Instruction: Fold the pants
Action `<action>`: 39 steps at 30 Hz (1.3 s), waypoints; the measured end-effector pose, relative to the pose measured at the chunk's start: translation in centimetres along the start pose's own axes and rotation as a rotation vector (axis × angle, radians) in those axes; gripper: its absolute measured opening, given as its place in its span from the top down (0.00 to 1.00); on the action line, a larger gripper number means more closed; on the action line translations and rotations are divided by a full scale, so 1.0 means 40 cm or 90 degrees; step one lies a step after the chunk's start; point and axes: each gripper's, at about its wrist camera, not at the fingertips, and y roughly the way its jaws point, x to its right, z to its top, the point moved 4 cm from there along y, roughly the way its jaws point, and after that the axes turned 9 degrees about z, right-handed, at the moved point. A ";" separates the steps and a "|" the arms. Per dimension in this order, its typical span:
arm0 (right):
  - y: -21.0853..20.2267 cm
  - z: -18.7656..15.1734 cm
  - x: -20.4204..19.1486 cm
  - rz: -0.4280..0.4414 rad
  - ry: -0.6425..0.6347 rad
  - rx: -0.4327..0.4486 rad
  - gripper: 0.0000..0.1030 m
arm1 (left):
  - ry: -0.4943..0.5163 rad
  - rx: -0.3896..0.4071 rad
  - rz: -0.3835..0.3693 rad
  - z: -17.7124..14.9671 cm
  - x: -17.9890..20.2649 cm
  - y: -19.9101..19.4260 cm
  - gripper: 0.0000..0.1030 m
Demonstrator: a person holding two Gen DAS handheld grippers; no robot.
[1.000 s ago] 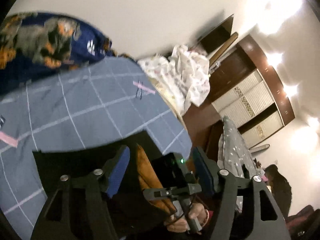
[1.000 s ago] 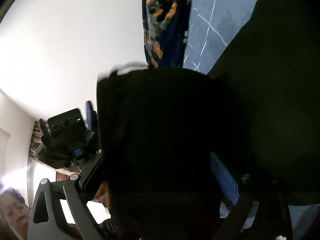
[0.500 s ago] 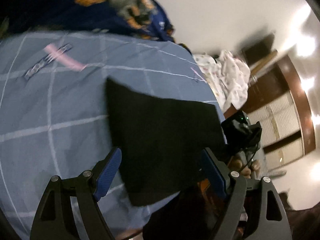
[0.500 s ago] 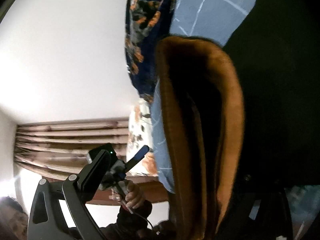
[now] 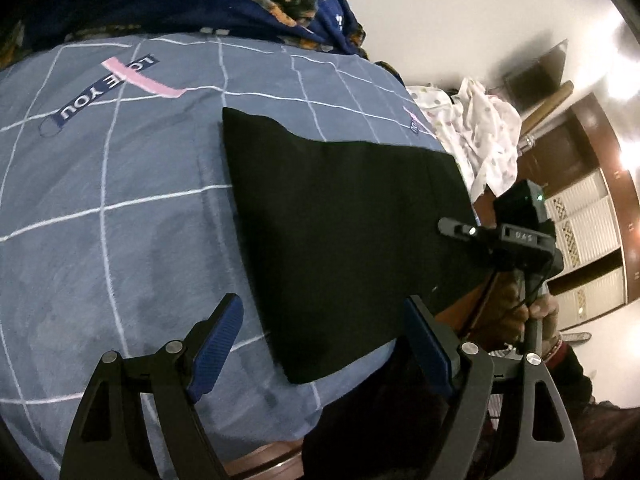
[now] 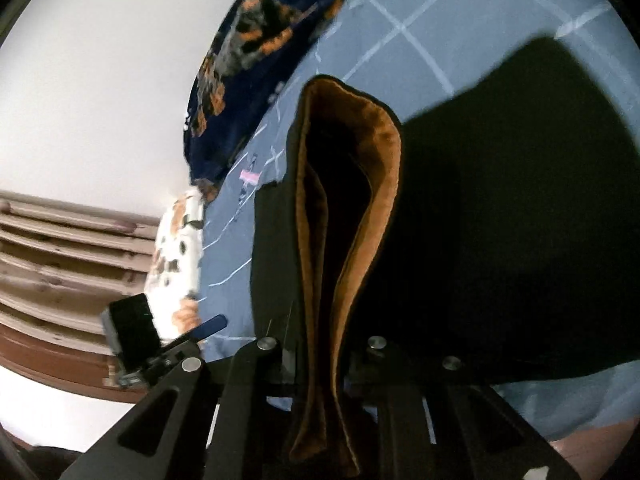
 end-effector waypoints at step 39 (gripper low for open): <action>-0.200 0.122 0.236 0.010 0.003 0.040 0.35 | 0.059 -0.075 -0.137 0.114 0.092 0.271 0.20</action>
